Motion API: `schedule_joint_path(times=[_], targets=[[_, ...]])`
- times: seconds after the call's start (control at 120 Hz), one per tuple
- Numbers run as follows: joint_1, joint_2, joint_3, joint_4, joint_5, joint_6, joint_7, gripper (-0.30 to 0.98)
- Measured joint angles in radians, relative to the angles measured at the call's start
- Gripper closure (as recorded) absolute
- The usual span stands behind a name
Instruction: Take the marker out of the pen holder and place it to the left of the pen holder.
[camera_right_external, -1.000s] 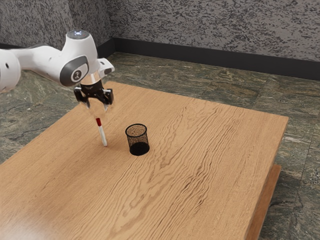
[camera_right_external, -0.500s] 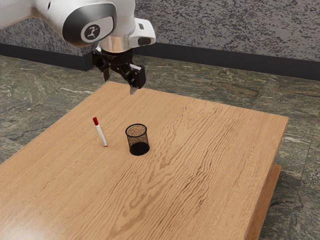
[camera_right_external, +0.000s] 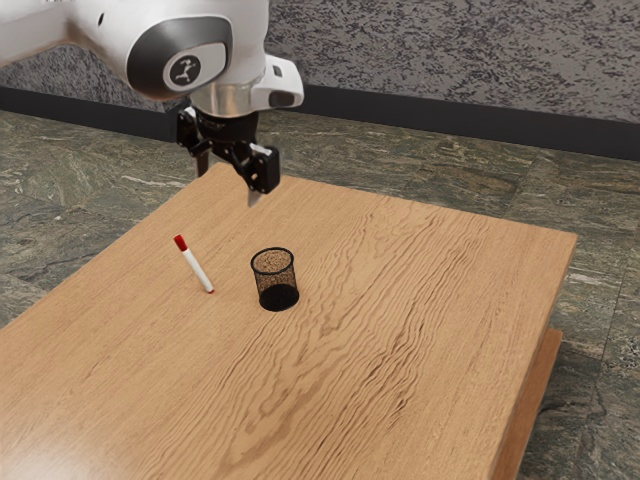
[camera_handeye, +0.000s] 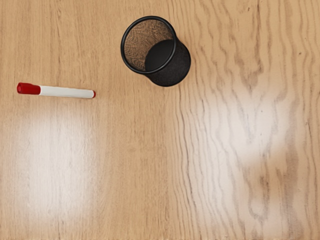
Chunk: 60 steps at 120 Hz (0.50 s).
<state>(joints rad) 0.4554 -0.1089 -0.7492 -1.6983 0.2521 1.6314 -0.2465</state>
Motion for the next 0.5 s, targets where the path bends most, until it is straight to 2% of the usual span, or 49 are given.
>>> schedule_joint_path(times=[0.5], targets=[[0.014,0.017,0.002,-0.031,-0.002,0.024,0.023,0.00]])
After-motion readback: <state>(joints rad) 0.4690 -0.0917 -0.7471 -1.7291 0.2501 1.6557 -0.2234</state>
